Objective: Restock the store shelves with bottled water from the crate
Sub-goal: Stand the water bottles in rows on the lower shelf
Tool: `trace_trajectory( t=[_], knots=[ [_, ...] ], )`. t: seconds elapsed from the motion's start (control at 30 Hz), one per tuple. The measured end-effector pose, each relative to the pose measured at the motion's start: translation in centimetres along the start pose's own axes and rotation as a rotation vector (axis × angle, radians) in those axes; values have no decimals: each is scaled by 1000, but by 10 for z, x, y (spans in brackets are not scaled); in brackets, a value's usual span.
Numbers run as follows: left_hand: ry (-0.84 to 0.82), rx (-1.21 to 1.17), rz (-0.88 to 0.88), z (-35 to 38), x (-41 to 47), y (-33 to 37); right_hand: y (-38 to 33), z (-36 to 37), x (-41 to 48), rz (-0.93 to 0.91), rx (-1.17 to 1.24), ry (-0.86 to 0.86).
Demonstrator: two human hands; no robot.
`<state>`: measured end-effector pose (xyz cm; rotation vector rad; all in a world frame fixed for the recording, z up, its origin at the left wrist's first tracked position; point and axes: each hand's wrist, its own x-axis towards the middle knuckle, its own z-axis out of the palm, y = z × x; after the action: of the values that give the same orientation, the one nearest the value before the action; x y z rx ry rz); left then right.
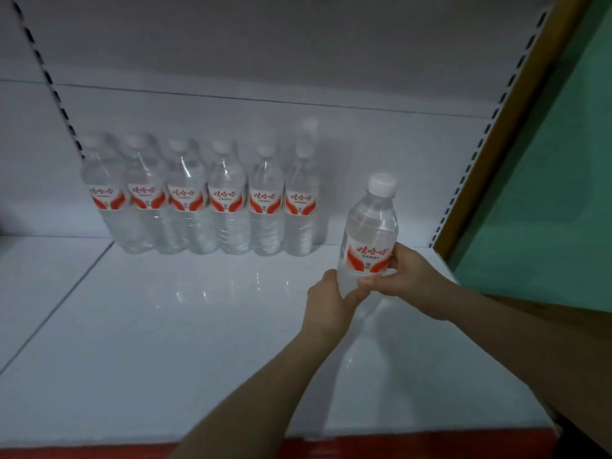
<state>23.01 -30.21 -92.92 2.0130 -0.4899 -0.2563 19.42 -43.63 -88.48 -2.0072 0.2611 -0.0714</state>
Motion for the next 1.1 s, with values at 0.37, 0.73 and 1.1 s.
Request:
trace_trajectory(
  t=[0.37, 0.73, 1.1],
  knots=[
    [279, -96, -151, 16, 87, -33, 19, 1, 114, -55, 0, 5],
    [454, -254, -402, 34, 132, -42, 24, 4, 166, -170, -189, -11],
    [376, -231, -457, 31, 136, -38, 20, 11, 171, -104, -190, 22]
  ],
)
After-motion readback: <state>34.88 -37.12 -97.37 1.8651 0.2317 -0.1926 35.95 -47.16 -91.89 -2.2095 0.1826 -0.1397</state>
